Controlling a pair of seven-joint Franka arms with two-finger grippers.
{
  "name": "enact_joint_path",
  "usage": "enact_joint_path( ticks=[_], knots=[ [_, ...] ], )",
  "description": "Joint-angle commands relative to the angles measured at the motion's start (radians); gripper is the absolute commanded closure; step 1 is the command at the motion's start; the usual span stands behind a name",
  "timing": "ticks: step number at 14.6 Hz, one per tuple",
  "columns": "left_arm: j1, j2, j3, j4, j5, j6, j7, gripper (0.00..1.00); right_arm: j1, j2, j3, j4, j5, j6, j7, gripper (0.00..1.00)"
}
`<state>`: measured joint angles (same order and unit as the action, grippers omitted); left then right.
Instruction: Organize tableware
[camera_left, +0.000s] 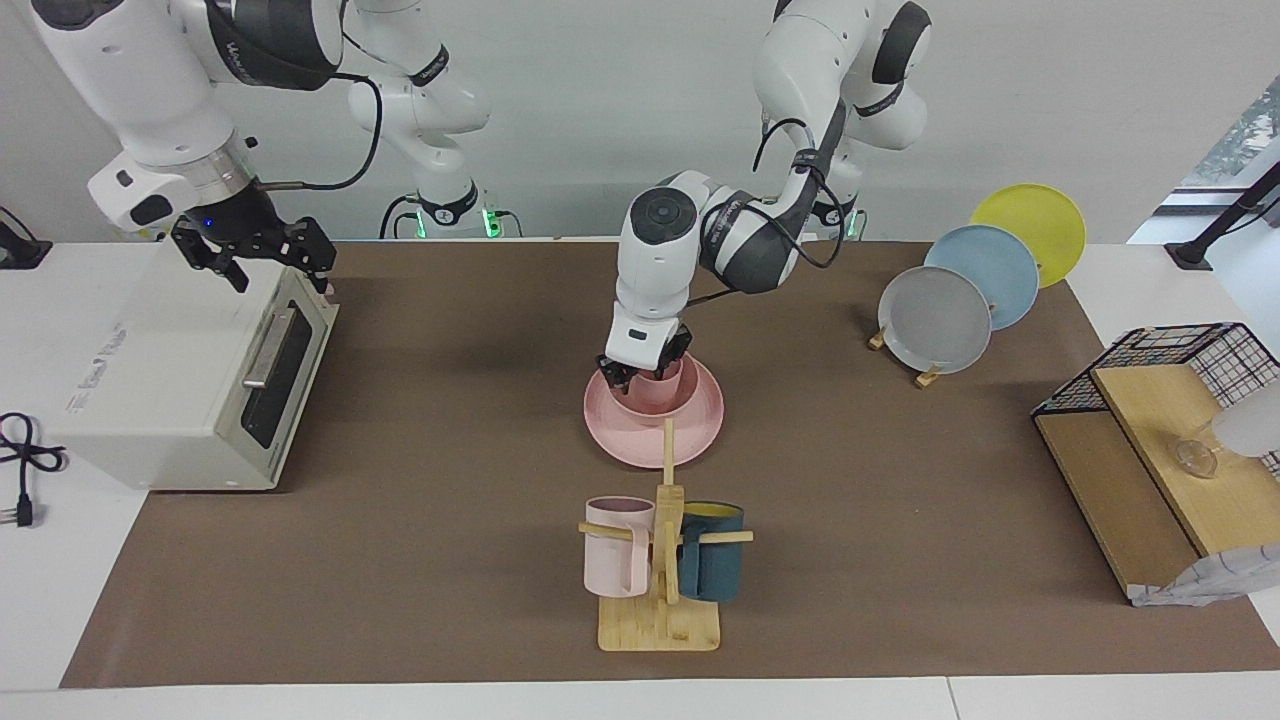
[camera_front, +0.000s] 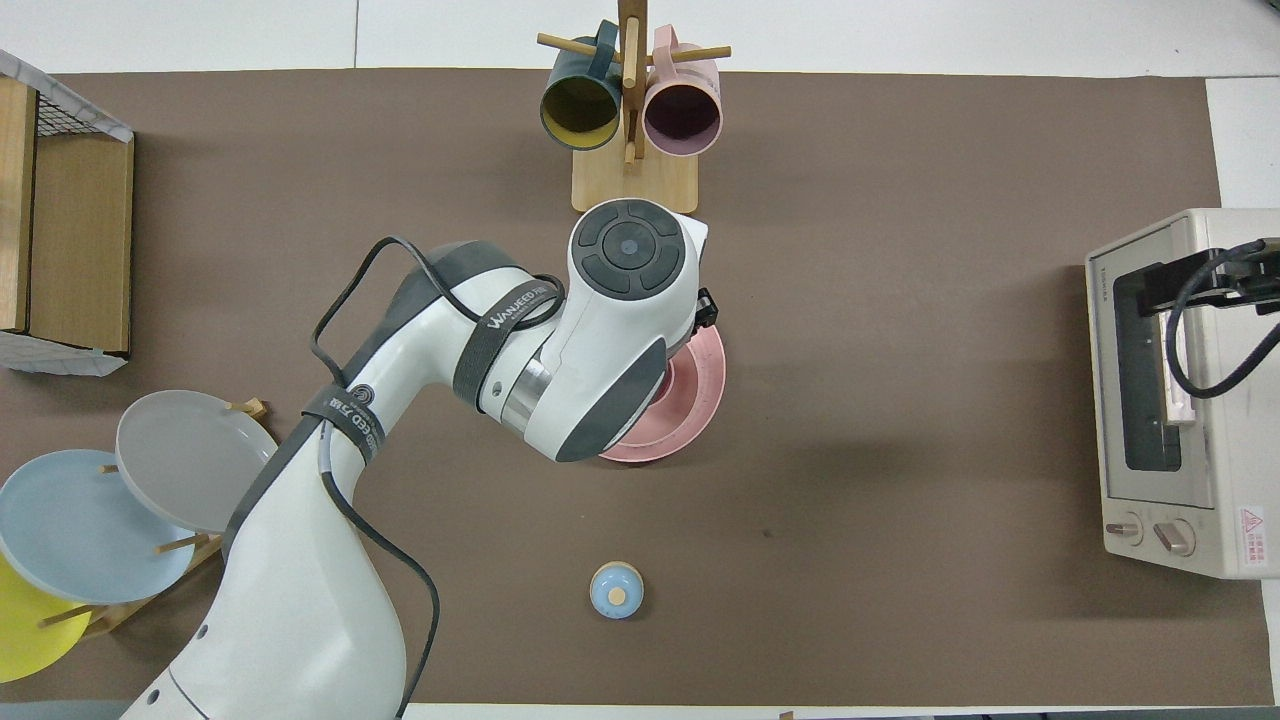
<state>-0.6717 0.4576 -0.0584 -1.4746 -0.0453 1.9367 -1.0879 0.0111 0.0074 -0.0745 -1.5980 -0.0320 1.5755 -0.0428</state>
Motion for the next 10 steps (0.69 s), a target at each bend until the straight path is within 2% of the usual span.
enact_joint_path(
  ticks=[1,6,10],
  knots=[
    [0.029,-0.089,0.009,0.014,0.015,-0.118,0.04,0.0,-0.003,-0.015,0.001,-0.014,0.015,0.015,0.015,0.0],
    [0.151,-0.207,0.012,0.028,0.012,-0.249,0.195,0.0,0.001,-0.017,0.001,-0.016,0.015,0.006,0.014,0.0],
    [0.329,-0.298,0.014,0.025,0.01,-0.353,0.492,0.0,-0.006,-0.017,0.001,-0.017,0.015,0.004,0.014,0.0]
  ],
)
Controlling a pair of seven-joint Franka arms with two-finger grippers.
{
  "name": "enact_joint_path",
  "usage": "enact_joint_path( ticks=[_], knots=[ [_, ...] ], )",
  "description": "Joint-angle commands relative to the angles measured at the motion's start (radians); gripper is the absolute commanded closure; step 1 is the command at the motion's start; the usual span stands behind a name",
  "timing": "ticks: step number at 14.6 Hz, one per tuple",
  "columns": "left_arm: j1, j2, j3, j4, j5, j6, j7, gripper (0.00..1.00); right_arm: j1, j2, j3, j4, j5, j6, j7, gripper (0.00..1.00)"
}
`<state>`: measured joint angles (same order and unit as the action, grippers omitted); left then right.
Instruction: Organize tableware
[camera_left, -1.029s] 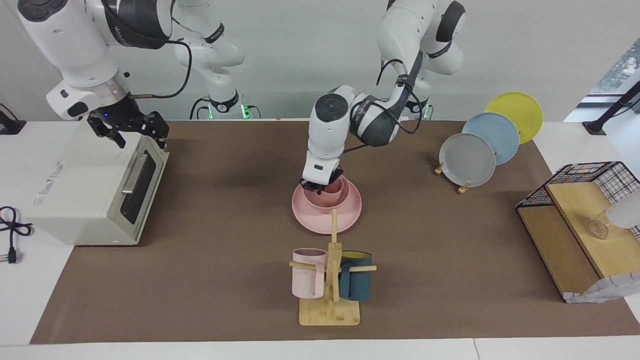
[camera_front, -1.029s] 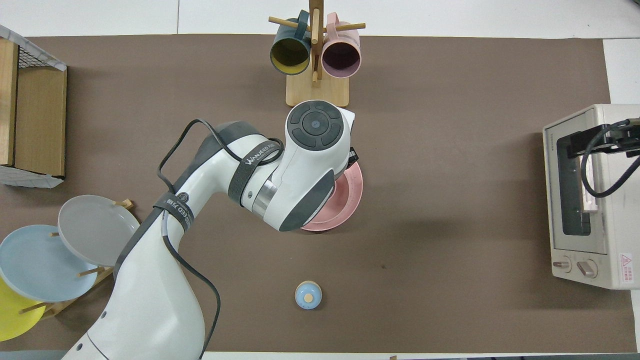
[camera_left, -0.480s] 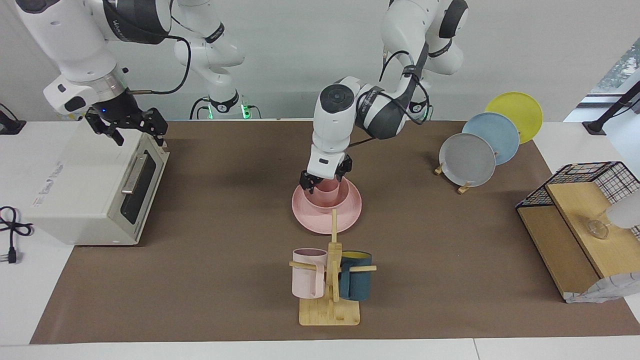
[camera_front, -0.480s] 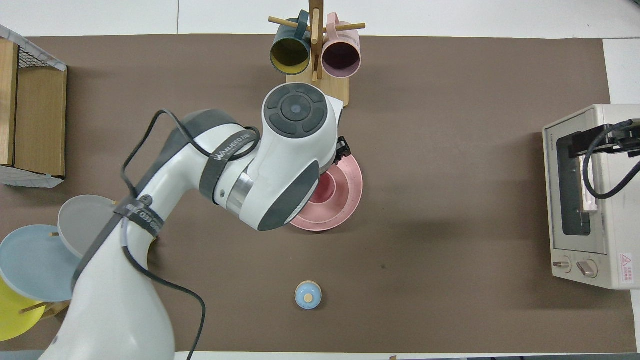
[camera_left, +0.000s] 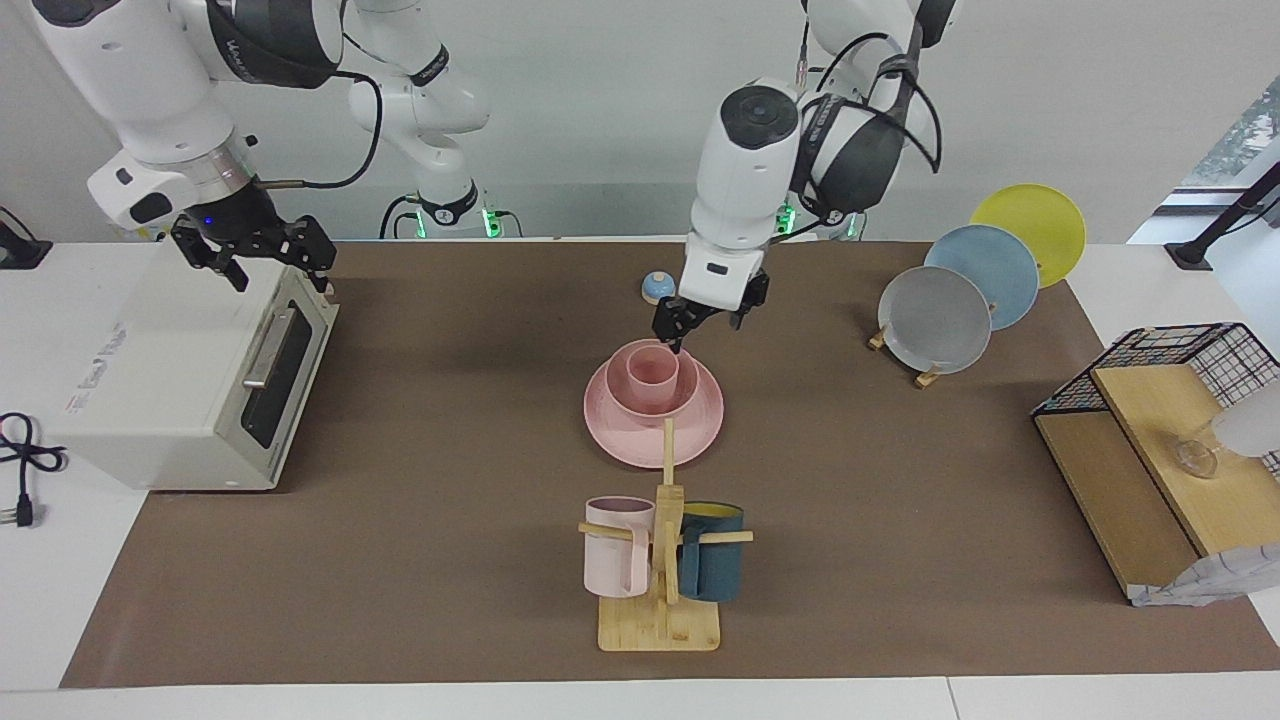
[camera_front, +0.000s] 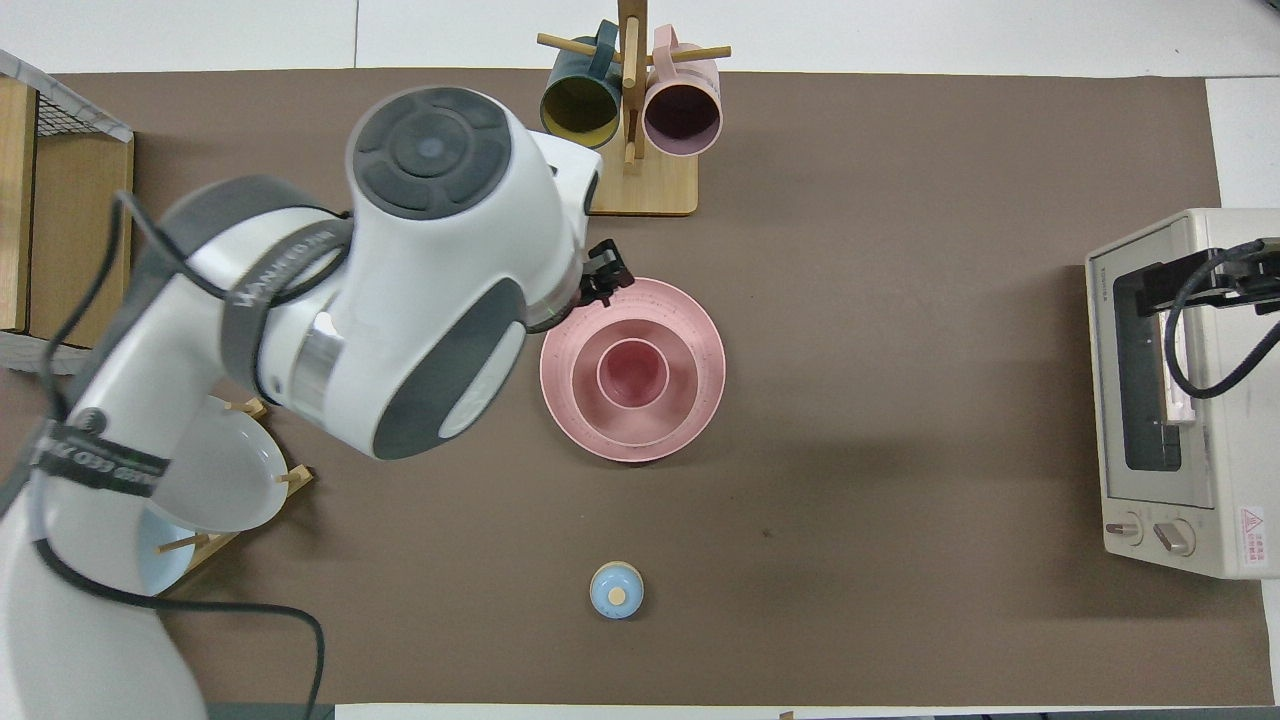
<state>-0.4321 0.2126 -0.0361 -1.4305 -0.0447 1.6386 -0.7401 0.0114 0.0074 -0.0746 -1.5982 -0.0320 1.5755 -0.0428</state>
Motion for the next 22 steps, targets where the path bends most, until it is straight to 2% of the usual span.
enact_joint_path(
  ticks=[1,3,6,9,12,14,18,22],
  knots=[
    [0.136,-0.068,-0.008,-0.021,0.009,-0.075,0.222,0.0,-0.007,-0.017,0.001,-0.017,0.015,0.006,0.015,0.0],
    [0.232,-0.093,-0.008,-0.031,0.009,-0.106,0.391,0.0,-0.01,-0.017,0.001,-0.017,0.015,-0.003,0.014,0.0],
    [0.328,-0.143,-0.008,-0.117,0.009,-0.099,0.552,0.0,-0.01,-0.027,-0.001,-0.02,0.015,-0.012,0.015,0.0],
    [0.369,-0.202,-0.007,-0.227,0.009,-0.037,0.643,0.0,-0.005,-0.027,0.001,-0.014,0.014,-0.008,0.015,0.0],
    [0.362,-0.248,-0.008,-0.32,0.011,0.049,0.653,0.0,-0.002,-0.027,0.001,-0.012,0.015,-0.003,0.018,0.0],
    [0.366,-0.237,-0.008,-0.297,0.011,0.052,0.642,0.0,-0.005,-0.026,-0.001,-0.012,0.017,-0.006,0.02,0.0],
    [0.366,-0.246,-0.007,-0.254,0.022,-0.022,0.643,0.0,-0.001,-0.026,0.002,0.011,0.014,-0.052,0.109,0.0],
    [0.368,-0.312,0.002,-0.266,0.029,-0.112,0.642,0.0,-0.001,-0.024,0.004,0.011,0.015,-0.043,0.097,0.0]
  ],
)
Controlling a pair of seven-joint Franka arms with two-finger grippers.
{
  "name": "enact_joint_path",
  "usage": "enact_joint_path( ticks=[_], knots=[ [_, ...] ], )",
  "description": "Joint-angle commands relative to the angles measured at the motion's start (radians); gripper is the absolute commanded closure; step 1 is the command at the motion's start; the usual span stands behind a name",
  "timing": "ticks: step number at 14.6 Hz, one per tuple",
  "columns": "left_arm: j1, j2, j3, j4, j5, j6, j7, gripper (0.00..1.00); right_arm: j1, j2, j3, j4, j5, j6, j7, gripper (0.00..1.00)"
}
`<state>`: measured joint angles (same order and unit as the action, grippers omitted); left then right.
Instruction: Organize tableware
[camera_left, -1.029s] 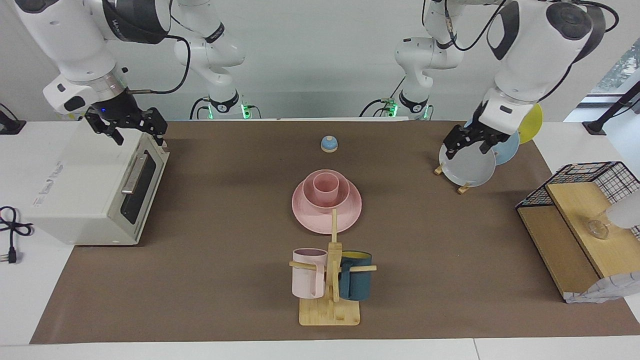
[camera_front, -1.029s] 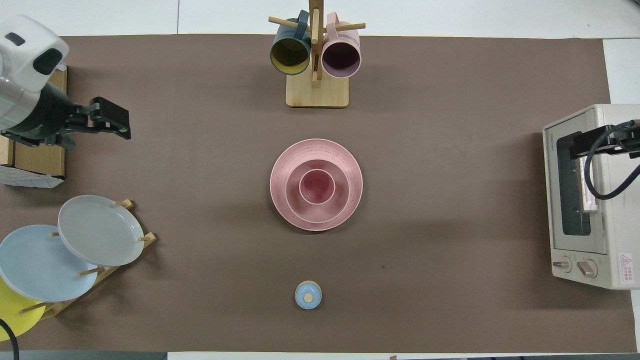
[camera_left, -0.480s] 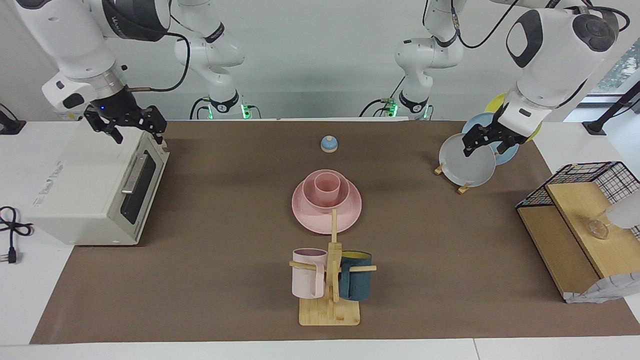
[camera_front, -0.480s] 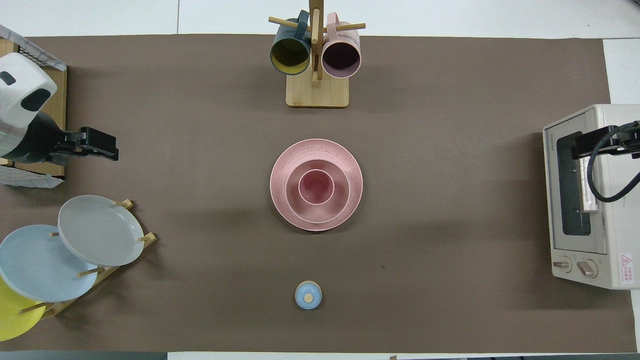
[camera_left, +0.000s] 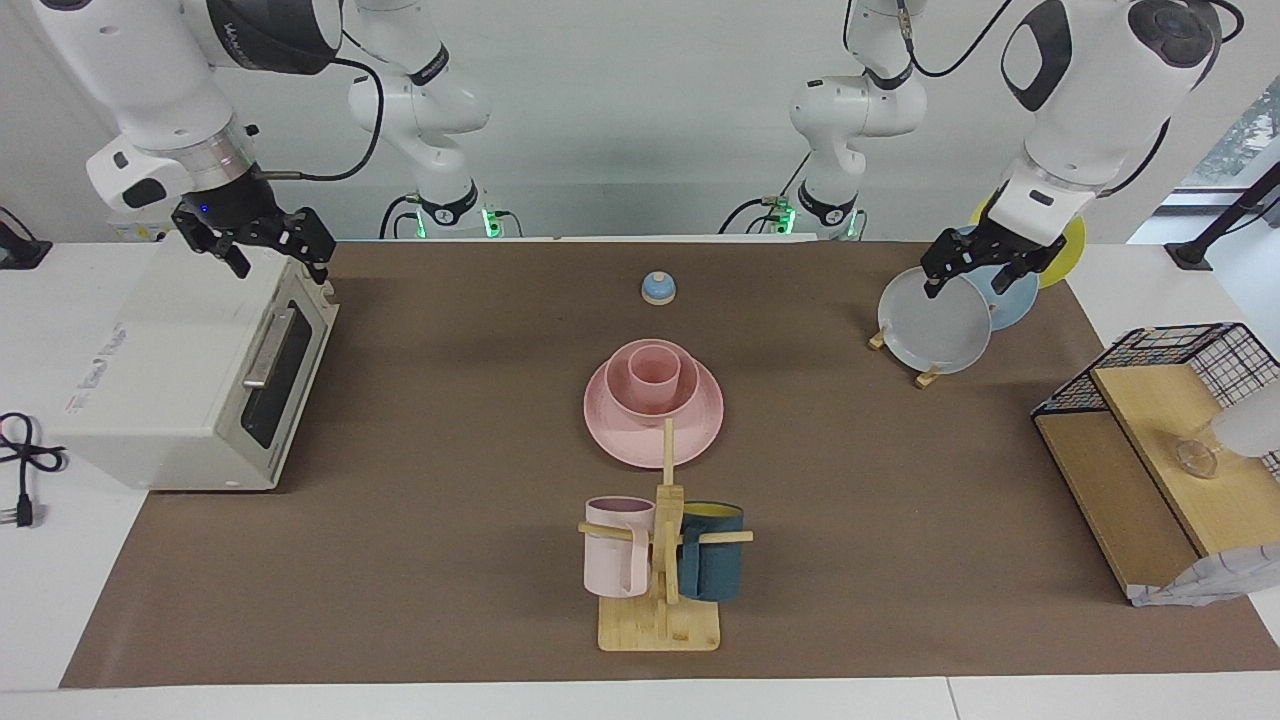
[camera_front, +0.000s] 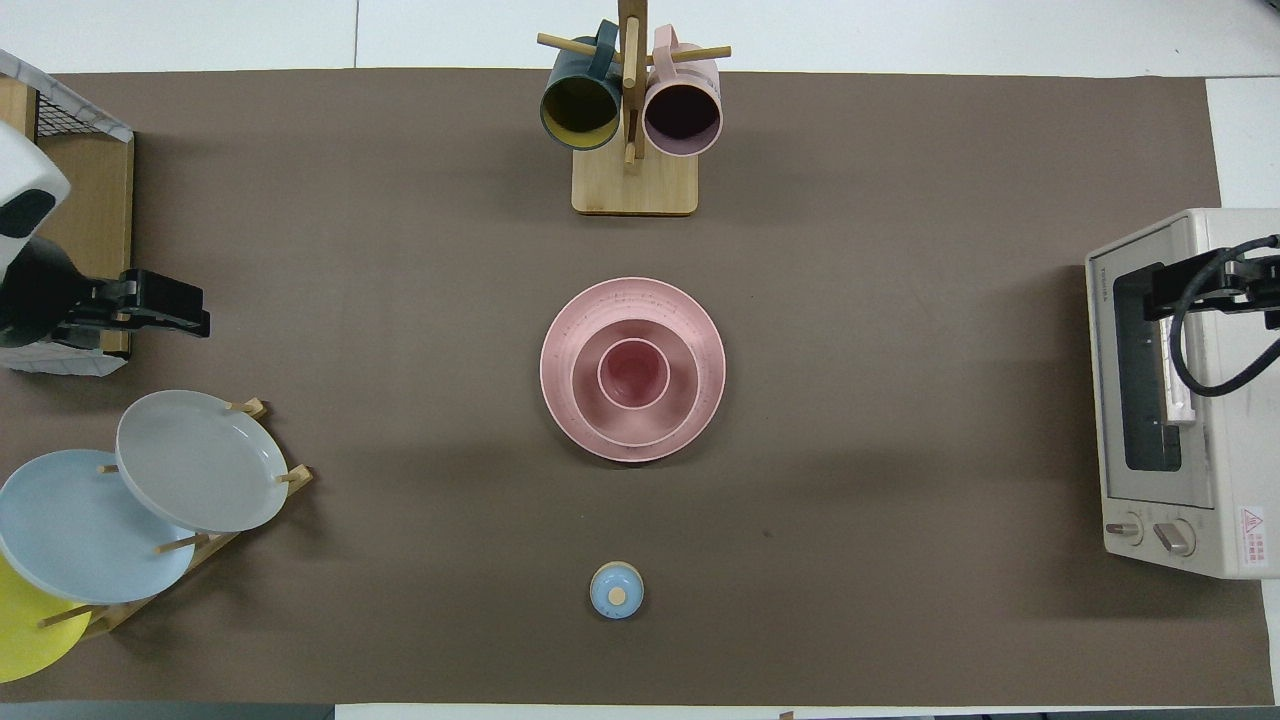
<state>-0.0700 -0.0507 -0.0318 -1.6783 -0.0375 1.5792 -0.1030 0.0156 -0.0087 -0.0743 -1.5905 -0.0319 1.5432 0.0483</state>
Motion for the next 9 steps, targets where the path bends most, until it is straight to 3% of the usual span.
enact_joint_path(
  ticks=[1,5,9],
  knots=[
    [0.009,-0.057,-0.003,-0.038,0.022,-0.065,0.0,0.0,-0.006,-0.008,0.004,0.003,0.015,-0.014,0.002,0.0],
    [0.09,-0.063,-0.075,-0.067,0.019,-0.03,0.0,0.0,-0.012,-0.004,0.004,0.006,0.017,-0.006,-0.068,0.0],
    [0.078,-0.044,-0.068,-0.022,0.01,-0.043,-0.007,0.0,-0.011,-0.002,0.002,0.009,0.015,0.02,-0.07,0.0]
  ],
)
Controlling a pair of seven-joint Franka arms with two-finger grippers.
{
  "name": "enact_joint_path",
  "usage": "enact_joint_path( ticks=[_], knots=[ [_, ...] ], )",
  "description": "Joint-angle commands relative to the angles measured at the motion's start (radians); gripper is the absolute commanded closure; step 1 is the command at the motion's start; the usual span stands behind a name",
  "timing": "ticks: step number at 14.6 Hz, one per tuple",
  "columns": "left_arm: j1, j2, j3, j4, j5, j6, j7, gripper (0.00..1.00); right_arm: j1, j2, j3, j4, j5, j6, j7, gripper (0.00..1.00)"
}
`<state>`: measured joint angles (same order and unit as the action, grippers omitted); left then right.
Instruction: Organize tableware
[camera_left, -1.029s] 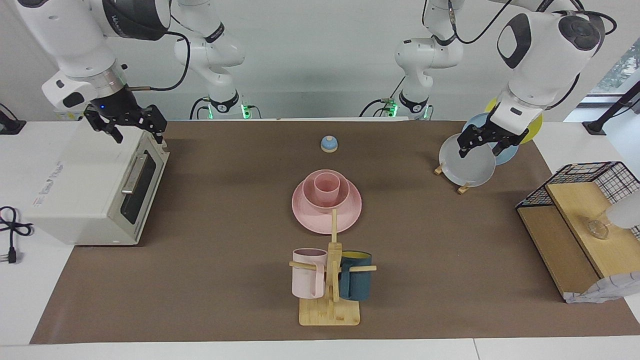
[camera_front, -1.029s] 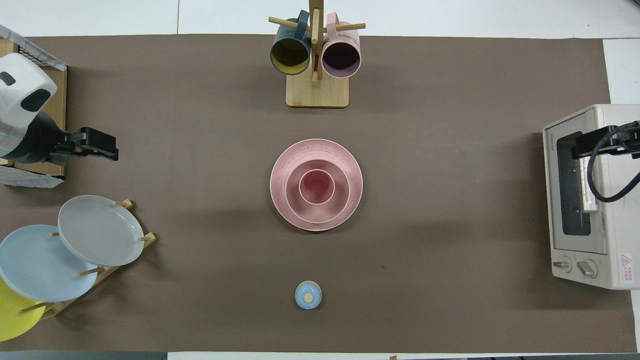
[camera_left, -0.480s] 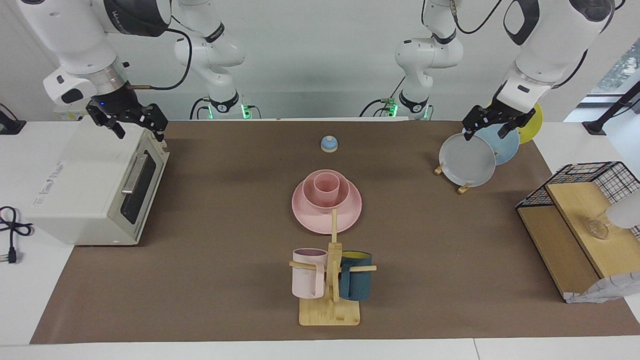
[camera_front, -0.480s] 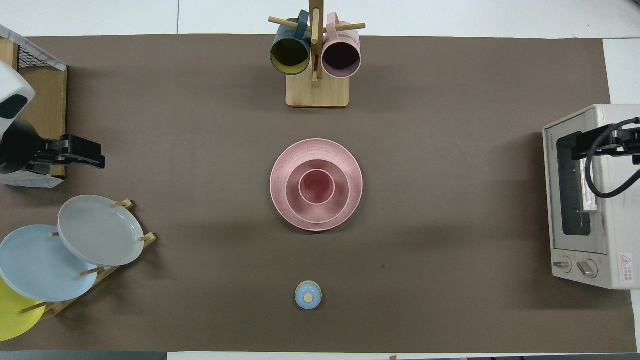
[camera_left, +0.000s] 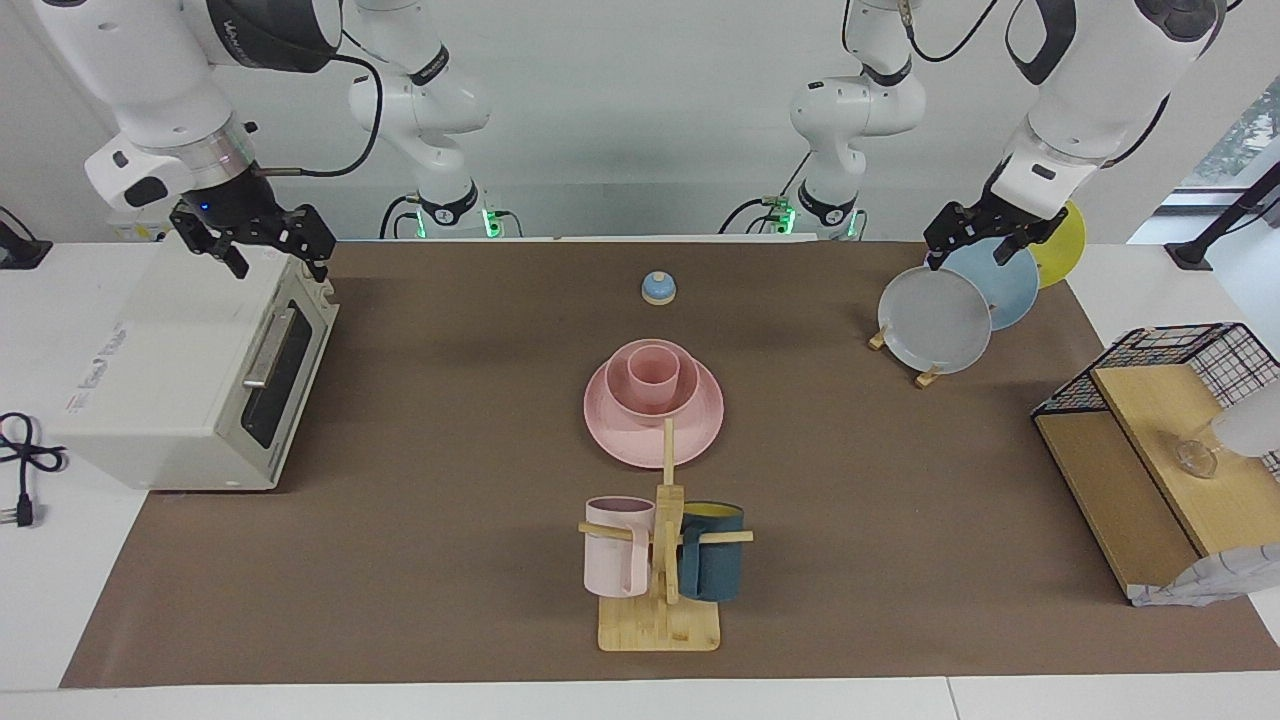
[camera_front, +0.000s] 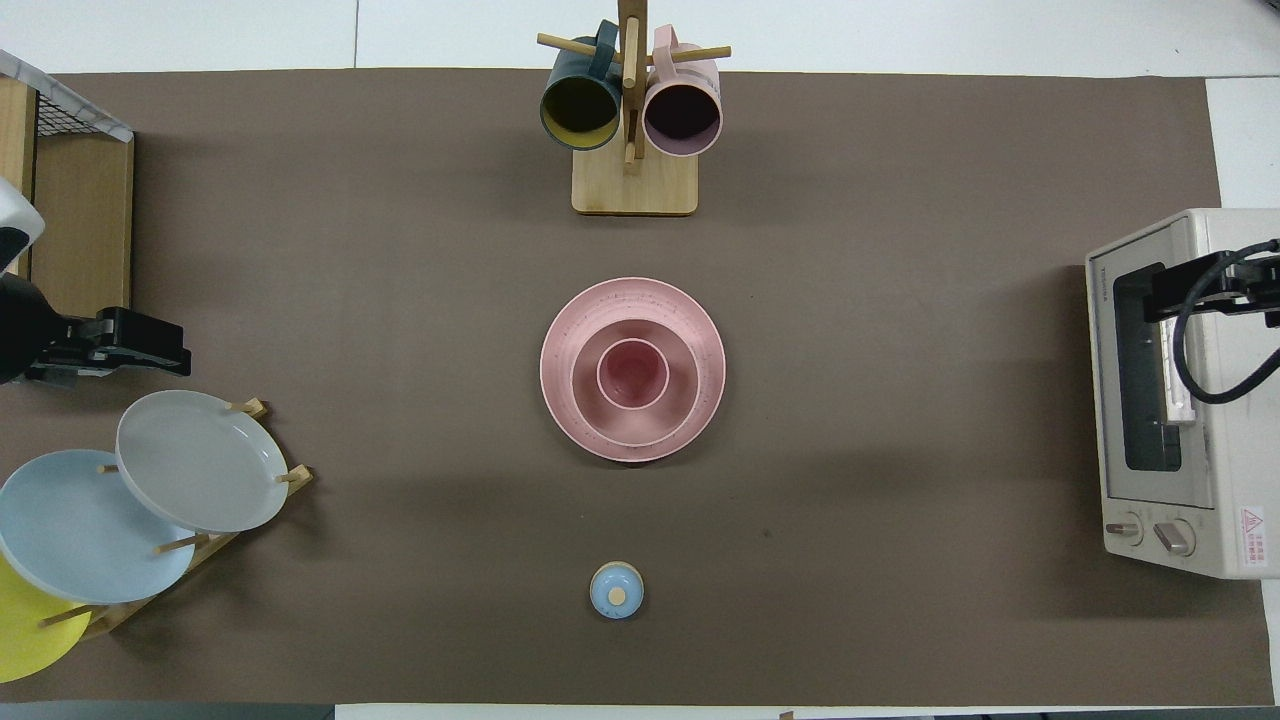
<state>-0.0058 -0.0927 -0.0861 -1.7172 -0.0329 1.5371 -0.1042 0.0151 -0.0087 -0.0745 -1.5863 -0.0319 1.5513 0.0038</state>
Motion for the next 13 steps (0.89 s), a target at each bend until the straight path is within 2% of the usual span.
enact_joint_path(
  ticks=[1,13],
  knots=[
    [0.014,0.002,-0.014,0.025,0.002,-0.009,-0.006,0.0,-0.01,-0.004,0.002,0.005,0.015,0.004,-0.022,0.0],
    [0.023,0.007,-0.017,0.041,-0.001,0.002,0.008,0.0,-0.004,-0.01,0.002,-0.009,0.015,0.001,-0.019,0.0]
  ],
)
